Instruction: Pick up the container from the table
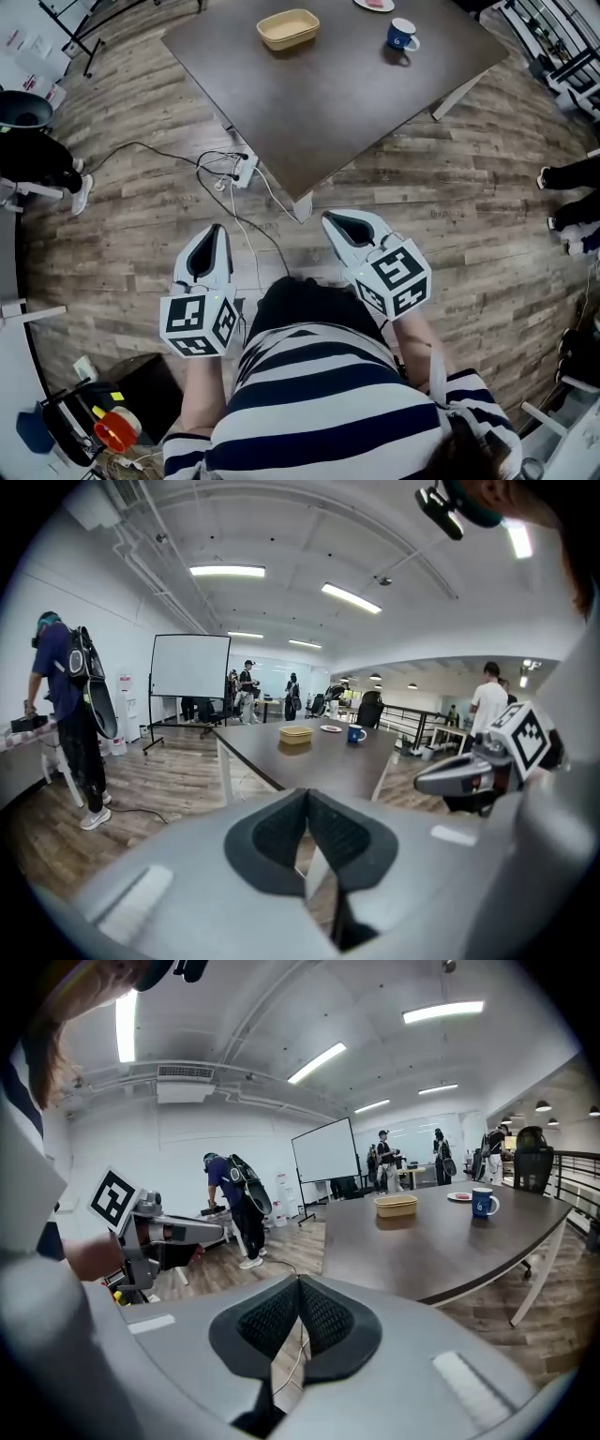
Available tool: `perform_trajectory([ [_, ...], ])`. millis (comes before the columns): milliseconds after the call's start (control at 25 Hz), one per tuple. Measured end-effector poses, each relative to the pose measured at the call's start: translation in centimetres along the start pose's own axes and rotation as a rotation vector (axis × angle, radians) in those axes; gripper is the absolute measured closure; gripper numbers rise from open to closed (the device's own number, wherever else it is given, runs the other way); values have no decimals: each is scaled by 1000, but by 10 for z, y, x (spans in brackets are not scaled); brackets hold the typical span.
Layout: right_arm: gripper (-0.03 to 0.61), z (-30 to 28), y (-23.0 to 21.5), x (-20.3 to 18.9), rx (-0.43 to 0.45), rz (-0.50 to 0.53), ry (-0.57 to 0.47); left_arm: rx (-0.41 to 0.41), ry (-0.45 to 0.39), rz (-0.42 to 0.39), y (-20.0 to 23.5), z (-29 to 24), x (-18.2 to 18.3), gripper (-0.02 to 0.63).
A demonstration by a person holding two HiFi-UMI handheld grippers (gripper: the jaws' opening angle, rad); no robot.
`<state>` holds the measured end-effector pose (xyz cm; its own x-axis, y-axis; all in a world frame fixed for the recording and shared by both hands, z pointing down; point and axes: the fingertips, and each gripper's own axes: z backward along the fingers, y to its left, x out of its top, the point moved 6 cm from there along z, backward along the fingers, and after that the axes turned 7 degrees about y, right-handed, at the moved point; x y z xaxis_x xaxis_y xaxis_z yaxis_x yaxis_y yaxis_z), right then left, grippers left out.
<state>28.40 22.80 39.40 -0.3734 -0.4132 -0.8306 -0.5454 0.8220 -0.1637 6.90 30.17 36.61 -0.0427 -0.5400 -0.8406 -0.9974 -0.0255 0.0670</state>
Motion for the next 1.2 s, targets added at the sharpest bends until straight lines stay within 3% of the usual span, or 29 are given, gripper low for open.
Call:
perform_trajectory([
  [200,580,-13,5,14,41,41,4,7,-12,12,13,-5,6,614],
  [600,580,-66,11,58,-3,50,15,-73,-54,-39,63,-40,45,614],
  [1200,578,-189,48,151,-69,65,32,-175,-30,-74,200,-80,82,614],
])
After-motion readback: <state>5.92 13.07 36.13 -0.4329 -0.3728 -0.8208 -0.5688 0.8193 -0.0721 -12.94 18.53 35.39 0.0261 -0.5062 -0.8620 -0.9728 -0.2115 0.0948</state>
